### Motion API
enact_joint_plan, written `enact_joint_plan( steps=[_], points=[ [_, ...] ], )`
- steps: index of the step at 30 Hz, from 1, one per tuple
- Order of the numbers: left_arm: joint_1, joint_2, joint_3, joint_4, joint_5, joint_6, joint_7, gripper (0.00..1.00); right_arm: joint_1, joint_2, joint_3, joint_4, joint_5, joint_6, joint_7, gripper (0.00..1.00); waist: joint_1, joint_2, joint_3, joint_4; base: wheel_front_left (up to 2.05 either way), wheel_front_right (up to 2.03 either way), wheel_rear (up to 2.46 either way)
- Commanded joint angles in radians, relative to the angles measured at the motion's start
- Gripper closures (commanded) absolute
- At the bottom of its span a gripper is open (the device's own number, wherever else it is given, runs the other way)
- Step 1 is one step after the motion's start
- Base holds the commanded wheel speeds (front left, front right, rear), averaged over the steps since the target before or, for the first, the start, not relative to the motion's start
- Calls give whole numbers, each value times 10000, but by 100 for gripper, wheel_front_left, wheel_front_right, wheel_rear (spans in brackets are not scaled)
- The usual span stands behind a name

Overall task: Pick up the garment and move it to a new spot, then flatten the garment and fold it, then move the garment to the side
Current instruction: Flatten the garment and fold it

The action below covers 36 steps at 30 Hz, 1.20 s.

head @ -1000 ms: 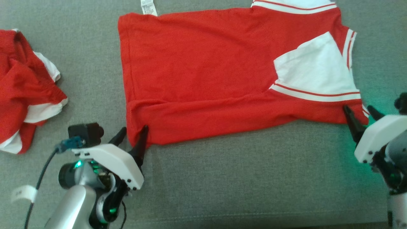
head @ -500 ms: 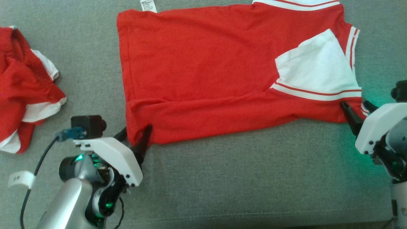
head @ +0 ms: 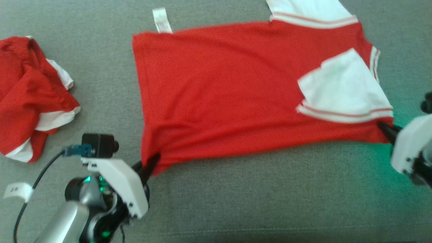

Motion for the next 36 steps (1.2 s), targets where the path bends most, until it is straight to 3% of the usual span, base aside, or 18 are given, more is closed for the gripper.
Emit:
enact_joint_plan(
  steps=[1,6,11,12,13,14,16,19,25,29,36],
  points=[
    [208,589,531,-689,-203,-98,263,100,417,-716,-120,-557,201,73,407,100,0,0,-189,90,0,0,0],
    [1074,1004,475,-1880,-785,-236,935,100,1308,-1673,-349,-1369,717,73,1465,100,0,0,-266,200,0,0,0],
    [1656,812,192,-2154,-971,-90,1057,100,2103,-1969,-346,-1913,833,73,1906,100,0,0,-226,302,0,0,0],
    [1663,723,115,-2048,-916,-71,991,88,2216,-1952,-272,-1940,780,73,1931,100,0,0,-228,321,0,0,0],
    [1647,567,72,-1928,-918,-44,888,62,2312,-1949,-157,-1961,727,73,1941,100,0,0,-237,343,0,0,0],
    [1611,424,35,-1805,-922,-35,788,0,2371,-1938,-53,-1972,685,73,1917,76,0,0,-249,358,0,0,0],
    [1493,265,-65,-1587,-849,-66,659,0,2343,-1821,18,-2020,657,73,1707,0,0,0,-247,357,0,0,0],
    [1329,136,-60,-1405,-724,-72,409,0,2185,-1665,-66,-2108,610,73,1398,0,0,0,-281,322,0,0,0],
    [960,565,393,-1772,-273,168,176,0,1588,-1806,-699,-2878,941,73,1261,0,0,0,-89,294,0,0,0],
    [-144,693,805,-2123,73,389,117,0,396,-1948,-1160,-3334,904,73,1324,0,0,0,504,469,0,0,0],
    [-3523,-264,363,-445,612,344,276,0,-2787,-1549,-659,-2295,-436,73,1027,0,0,0,1822,1103,0,0,0]
  ],
)
